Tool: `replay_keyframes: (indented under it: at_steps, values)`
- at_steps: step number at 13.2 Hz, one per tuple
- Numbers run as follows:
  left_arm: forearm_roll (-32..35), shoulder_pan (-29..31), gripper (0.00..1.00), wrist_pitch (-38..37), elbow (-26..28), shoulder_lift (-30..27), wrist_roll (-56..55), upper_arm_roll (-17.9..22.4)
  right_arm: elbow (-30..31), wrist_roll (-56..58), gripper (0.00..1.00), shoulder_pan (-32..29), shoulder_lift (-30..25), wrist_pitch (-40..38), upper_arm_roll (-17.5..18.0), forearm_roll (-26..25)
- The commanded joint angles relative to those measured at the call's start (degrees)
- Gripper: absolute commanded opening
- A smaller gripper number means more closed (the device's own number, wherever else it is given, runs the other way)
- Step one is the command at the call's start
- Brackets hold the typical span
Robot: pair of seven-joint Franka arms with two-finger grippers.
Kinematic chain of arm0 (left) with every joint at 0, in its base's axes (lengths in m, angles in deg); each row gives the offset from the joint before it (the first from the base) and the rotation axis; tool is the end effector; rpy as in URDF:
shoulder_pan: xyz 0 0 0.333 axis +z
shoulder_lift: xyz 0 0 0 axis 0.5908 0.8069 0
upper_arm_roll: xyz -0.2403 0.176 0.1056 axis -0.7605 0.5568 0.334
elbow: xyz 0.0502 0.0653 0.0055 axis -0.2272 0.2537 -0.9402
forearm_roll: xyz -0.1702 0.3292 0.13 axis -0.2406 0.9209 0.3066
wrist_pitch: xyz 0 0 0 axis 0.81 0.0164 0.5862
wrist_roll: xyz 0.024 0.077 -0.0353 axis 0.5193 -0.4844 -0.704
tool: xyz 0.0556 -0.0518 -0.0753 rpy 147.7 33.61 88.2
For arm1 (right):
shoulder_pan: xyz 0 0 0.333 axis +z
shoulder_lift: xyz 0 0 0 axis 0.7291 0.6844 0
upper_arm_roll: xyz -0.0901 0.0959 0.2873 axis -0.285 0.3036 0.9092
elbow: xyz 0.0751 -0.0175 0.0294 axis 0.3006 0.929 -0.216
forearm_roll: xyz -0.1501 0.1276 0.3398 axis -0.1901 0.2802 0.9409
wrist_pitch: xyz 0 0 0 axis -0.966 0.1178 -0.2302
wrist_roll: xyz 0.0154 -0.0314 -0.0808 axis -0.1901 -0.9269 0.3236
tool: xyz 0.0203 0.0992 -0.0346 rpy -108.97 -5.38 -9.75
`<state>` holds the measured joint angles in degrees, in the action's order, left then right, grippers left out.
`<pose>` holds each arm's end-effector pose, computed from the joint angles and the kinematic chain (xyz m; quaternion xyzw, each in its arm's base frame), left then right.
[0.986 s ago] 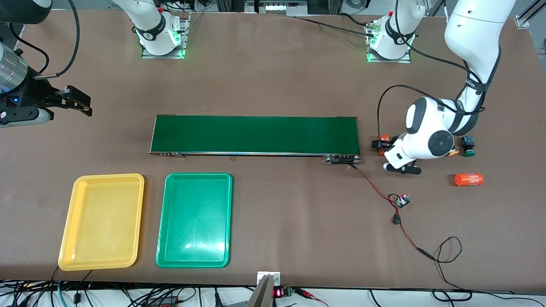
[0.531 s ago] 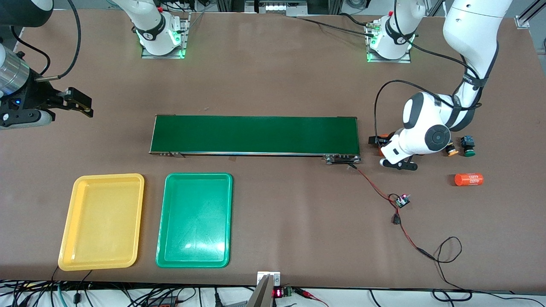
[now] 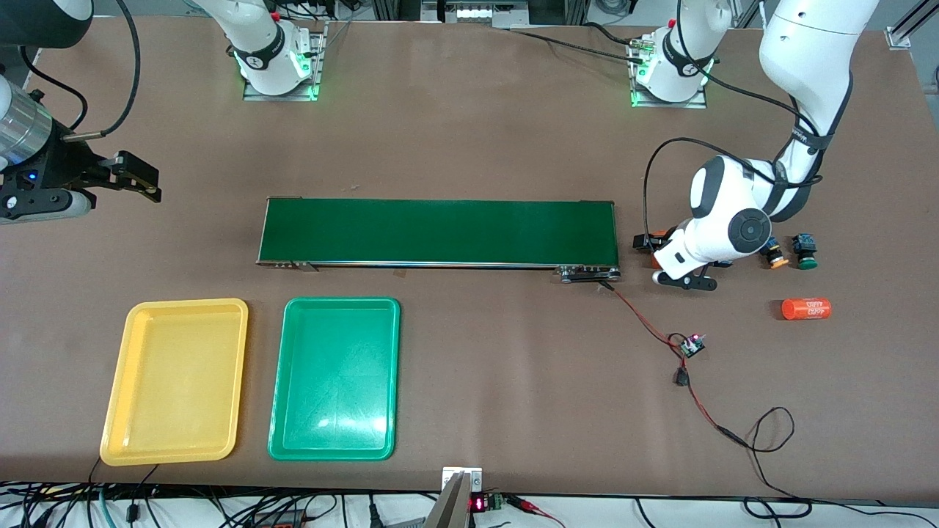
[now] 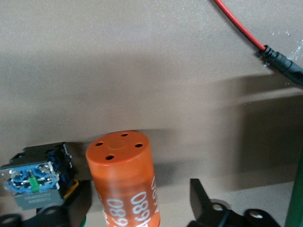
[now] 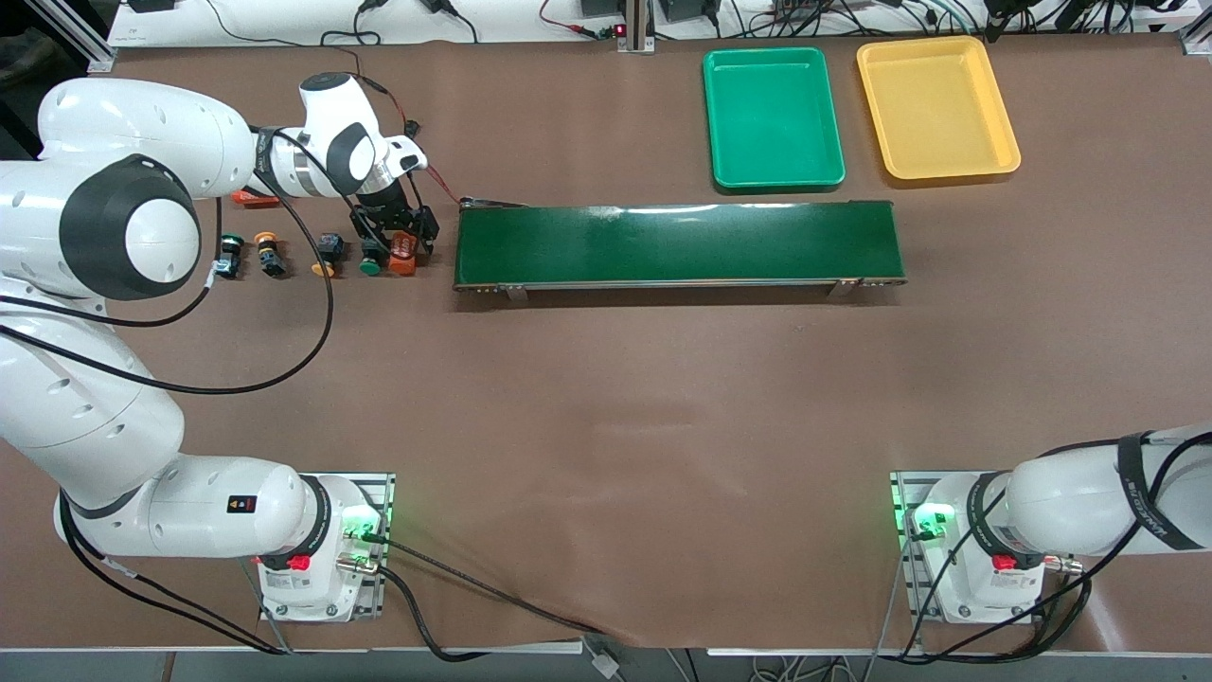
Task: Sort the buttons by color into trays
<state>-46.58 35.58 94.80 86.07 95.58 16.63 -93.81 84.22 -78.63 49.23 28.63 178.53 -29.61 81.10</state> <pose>0.5322 -0.0828 0.1771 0.9890 -0.0451 -0.1350 0.0392 0.5784 0.0379 0.5887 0.9980 0.0620 -0.0082 0.0110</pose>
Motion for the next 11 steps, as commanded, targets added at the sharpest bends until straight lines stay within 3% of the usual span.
replay_keyframes:
  at_steps: [1, 4, 6, 11]
  values:
    - [-1.0, 0.5, 0.4, 0.8, 1.5, -0.9, 1.3, -0.3, 0.2, 0.1, 1.0, 0.1, -0.3, 0.2, 0.0, 0.0]
    - [-1.0, 1.2, 0.25, 0.8, 1.6, -0.9, 1.3, -0.3, 0.1, 0.1, 1.0, 0.1, -0.3, 0.2, 0.0, 0.0]
    - [-1.0, 1.3, 0.0, 0.3, 1.5, -1.9, 1.3, -0.3, 0.1, 0.0, 1.0, 0.3, -0.3, 0.3, 0.0, -0.1]
    - [-0.7, 1.1, 0.0, -0.5, 0.9, -10.4, 13.9, -0.3, 0.0, 0.0, 1.0, 0.0, -0.3, 0.5, 0.0, -0.2]
